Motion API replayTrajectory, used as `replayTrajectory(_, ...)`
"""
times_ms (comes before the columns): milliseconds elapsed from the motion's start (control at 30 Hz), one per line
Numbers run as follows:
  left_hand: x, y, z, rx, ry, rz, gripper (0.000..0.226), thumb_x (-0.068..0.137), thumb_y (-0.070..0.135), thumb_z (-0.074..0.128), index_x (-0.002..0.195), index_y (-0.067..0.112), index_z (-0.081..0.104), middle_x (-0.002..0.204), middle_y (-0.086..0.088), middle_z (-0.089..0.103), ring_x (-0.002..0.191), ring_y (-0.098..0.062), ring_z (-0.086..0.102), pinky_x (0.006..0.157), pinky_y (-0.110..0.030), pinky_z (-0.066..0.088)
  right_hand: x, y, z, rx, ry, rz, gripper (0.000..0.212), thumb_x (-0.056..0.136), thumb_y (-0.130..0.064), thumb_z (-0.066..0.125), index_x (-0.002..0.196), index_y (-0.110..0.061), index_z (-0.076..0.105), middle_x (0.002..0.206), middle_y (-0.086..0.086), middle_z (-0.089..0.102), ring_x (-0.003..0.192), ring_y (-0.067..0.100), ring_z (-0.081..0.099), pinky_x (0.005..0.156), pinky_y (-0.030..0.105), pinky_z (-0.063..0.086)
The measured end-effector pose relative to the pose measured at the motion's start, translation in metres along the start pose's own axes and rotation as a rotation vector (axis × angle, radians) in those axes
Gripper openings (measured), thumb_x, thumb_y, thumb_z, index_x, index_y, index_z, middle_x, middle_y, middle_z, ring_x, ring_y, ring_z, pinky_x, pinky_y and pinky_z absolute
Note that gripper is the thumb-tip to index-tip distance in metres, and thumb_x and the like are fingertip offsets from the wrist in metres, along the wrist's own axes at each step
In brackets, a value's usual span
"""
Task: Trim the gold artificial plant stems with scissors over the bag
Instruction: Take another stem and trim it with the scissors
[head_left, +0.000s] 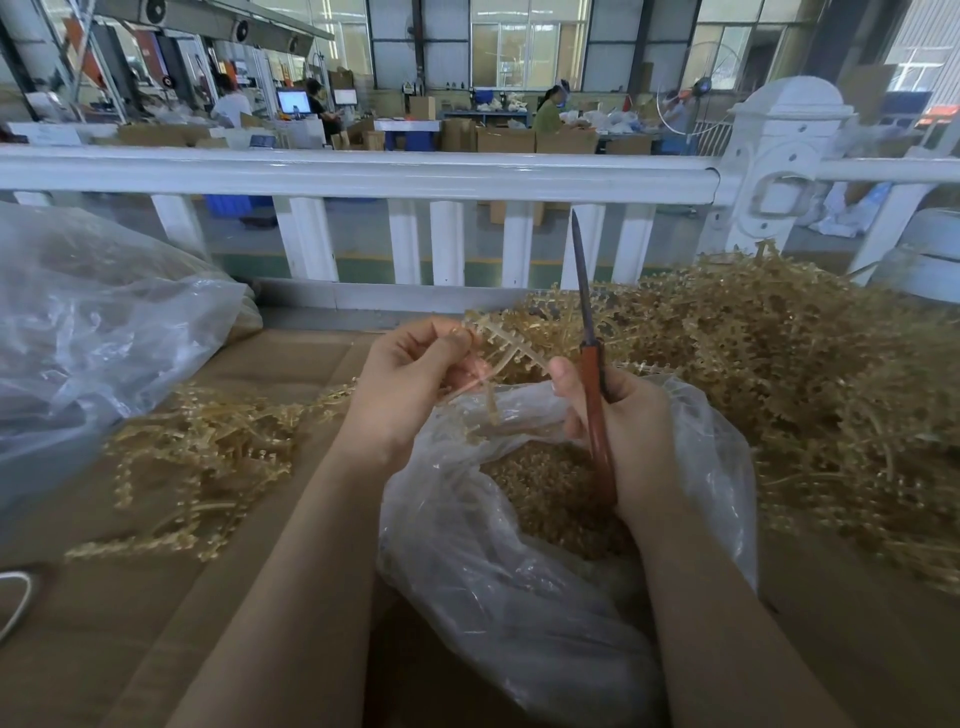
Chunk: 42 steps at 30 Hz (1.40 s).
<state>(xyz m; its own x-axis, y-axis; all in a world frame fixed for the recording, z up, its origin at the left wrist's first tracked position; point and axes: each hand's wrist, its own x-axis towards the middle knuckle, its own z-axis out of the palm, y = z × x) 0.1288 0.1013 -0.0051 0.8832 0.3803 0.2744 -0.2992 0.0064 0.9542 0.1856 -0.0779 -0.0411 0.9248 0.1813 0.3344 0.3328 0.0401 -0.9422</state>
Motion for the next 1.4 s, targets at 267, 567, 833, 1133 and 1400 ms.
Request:
replayTrajectory(267, 0.001, -0.003, 0.004, -0.052, -0.113, -0.043, 0.006, 0.089, 0.011, 0.066, 0.091, 0.008, 0.07, 0.073, -0.003, 0.074, 0.066, -0.008, 0.068, 0.065, -0.016, 0.053, 0.005, 0.002, 0.002, 0.076, -0.045, 0.08, 0.024, 0.09, -0.031, 0.076, 0.066, -0.028, 0.075, 0.06, 0.003, 0.066, 0.057, 0.016, 0.057, 0.068, 0.036, 0.046)
replayTrajectory(567, -0.001, 0.0, 0.002, -0.151, -0.161, -0.136, 0.051, 0.068, 0.004, 0.074, 0.117, 0.001, 0.062, 0.08, -0.005, 0.076, 0.075, -0.015, 0.073, 0.066, -0.022, 0.056, 0.002, 0.002, 0.0, 0.143, -0.022, 0.077, 0.024, 0.088, -0.035, 0.075, 0.069, -0.02, 0.072, 0.061, 0.004, 0.064, 0.06, 0.028, 0.048, 0.062, 0.04, 0.042)
replayTrajectory(833, -0.001, 0.002, 0.002, -0.287, -0.169, -0.144, 0.038, 0.067, -0.004, 0.071, 0.104, 0.006, 0.064, 0.078, -0.009, 0.076, 0.075, -0.016, 0.074, 0.065, -0.022, 0.057, 0.001, 0.002, -0.001, 0.152, -0.031, 0.06, 0.023, 0.091, -0.029, 0.074, 0.069, -0.024, 0.073, 0.06, 0.004, 0.064, 0.052, 0.01, 0.055, 0.057, 0.022, 0.045)
replayTrajectory(1133, 0.0, 0.001, 0.002, -0.244, -0.151, -0.213, 0.038, 0.069, 0.009, 0.075, 0.105, 0.012, 0.063, 0.087, -0.009, 0.077, 0.077, -0.016, 0.074, 0.061, -0.023, 0.056, 0.001, 0.001, -0.002, 0.237, -0.033, 0.054, 0.022, 0.093, -0.021, 0.072, 0.079, -0.005, 0.068, 0.057, 0.004, 0.061, 0.044, 0.006, 0.049, 0.047, 0.011, 0.041)
replayTrajectory(1400, -0.005, -0.004, -0.004, 0.055, -0.331, -0.437, 0.056, 0.059, 0.029, 0.084, 0.106, 0.003, 0.068, 0.094, -0.012, 0.076, 0.076, -0.018, 0.068, 0.062, -0.022, 0.053, -0.003, -0.009, -0.003, 0.364, 0.004, 0.03, 0.031, 0.084, -0.037, 0.07, 0.074, -0.009, 0.064, 0.055, -0.001, 0.06, 0.036, 0.006, 0.04, 0.037, 0.016, 0.031)
